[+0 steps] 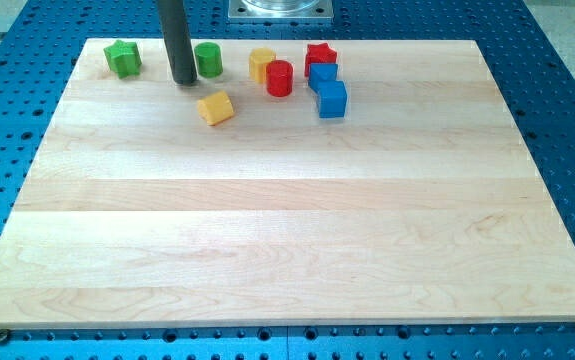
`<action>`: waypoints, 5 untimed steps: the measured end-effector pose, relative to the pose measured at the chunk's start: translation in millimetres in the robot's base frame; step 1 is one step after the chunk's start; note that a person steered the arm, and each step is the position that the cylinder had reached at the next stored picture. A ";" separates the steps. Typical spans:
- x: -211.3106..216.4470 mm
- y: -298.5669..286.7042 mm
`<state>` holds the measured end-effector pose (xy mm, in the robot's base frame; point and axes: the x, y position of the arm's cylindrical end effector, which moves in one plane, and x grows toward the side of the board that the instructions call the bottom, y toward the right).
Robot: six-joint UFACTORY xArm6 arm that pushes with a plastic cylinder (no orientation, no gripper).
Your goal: Move the green circle on the left to red circle
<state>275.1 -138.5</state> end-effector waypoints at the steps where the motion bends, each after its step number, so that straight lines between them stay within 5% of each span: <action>1: 0.0 0.6; 5: -60.5 -1.0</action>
